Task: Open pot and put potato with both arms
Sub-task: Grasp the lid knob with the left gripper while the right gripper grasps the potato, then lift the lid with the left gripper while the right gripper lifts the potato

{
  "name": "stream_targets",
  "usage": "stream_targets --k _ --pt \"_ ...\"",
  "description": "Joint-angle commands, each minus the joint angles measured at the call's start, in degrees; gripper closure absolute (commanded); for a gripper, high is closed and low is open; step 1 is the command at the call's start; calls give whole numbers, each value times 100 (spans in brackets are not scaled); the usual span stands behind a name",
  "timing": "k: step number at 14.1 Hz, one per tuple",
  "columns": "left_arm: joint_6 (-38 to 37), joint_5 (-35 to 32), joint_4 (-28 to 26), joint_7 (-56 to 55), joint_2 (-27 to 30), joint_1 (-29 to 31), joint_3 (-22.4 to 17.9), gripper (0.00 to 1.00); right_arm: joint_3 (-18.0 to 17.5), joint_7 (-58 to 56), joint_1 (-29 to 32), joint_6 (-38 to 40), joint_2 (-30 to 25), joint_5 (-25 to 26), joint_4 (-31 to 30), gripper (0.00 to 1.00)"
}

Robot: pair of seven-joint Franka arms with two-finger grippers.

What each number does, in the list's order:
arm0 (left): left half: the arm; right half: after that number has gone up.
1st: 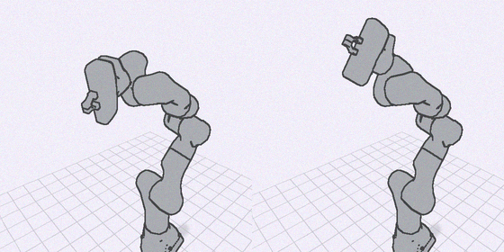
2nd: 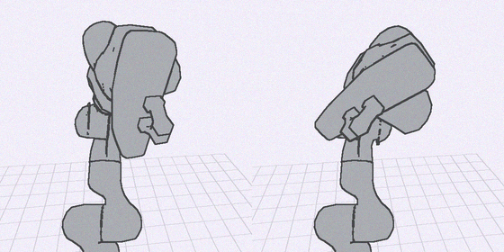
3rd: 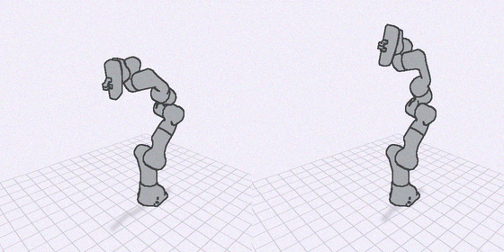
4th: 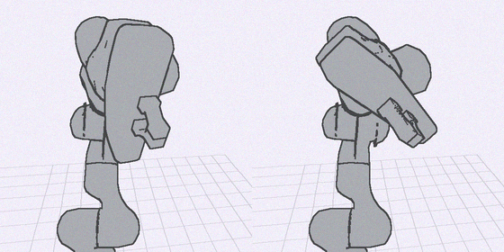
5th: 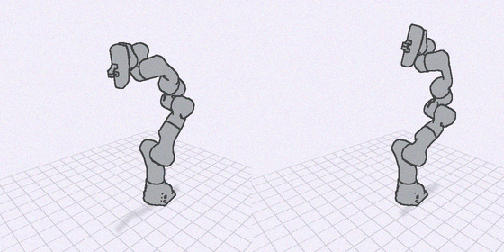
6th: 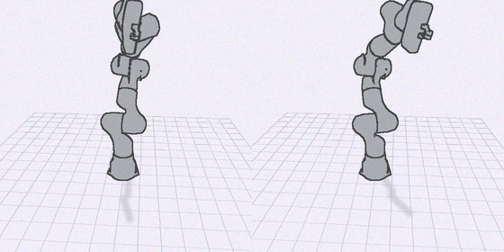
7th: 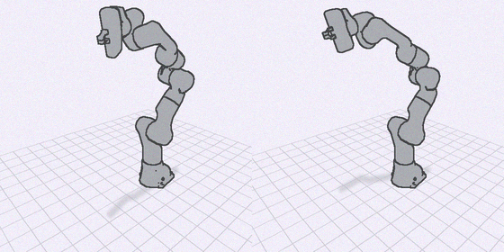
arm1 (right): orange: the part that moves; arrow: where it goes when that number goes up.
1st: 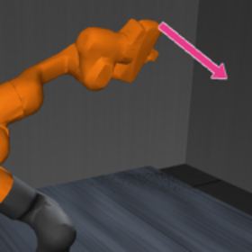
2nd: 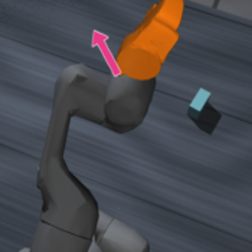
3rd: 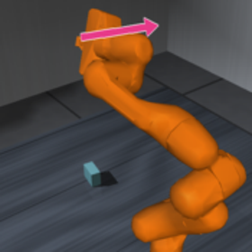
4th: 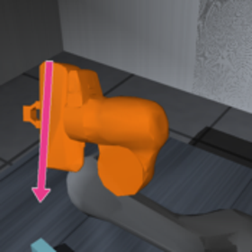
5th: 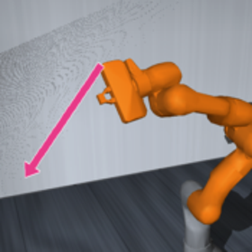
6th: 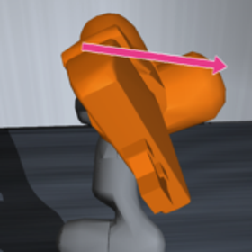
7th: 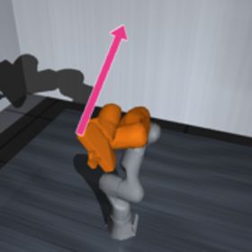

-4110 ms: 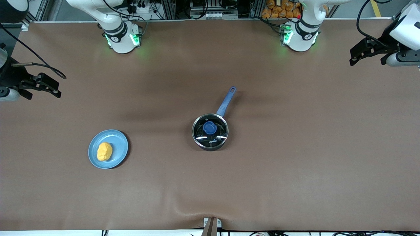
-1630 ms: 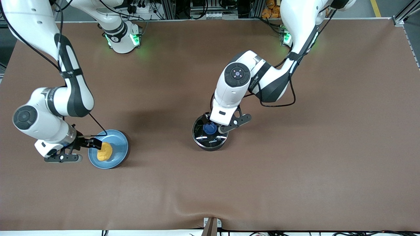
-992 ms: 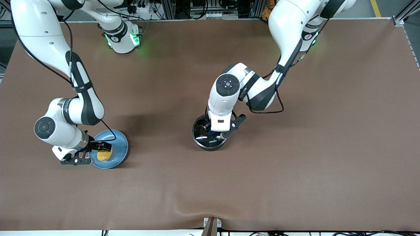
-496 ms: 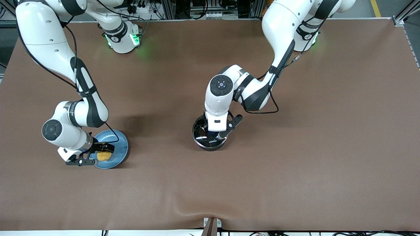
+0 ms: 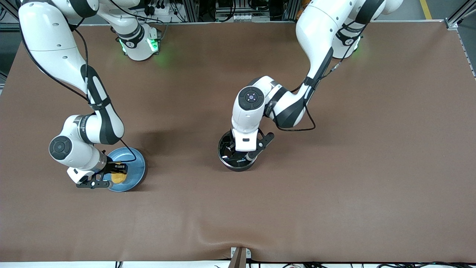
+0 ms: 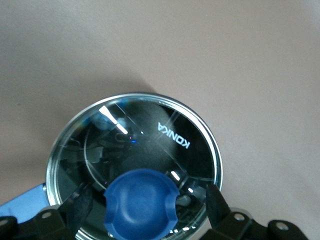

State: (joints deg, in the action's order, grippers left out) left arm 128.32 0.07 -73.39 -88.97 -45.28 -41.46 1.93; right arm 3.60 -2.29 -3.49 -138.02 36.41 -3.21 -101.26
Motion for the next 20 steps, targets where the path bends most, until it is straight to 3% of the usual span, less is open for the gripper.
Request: stream_targets --k 1,11,13,17,19,20 --pt "88 -104 203 -77 -139 -143 -140 0 -26 1 50 633 -536 -92 54 100" --pt "53 -121 141 -24 -148 -160 -132 0 -26 -17 -3 2637 -2717 -92 203 100" --pt "36 -121 124 37 -148 -160 -132 6 -26 -25 -3 3260 -2937 -92 474 100" --pt "18 -113 97 108 -139 -134 -132 34 -8 -34 15 4238 -3324 -40 862 100" --pt "-69 -121 106 125 -122 -125 -123 55 0 -43 58 4275 -3395 -92 863 100" --pt "-209 -130 106 282 -87 -125 -132 73 -8 -34 33 4248 -3387 -101 871 100"
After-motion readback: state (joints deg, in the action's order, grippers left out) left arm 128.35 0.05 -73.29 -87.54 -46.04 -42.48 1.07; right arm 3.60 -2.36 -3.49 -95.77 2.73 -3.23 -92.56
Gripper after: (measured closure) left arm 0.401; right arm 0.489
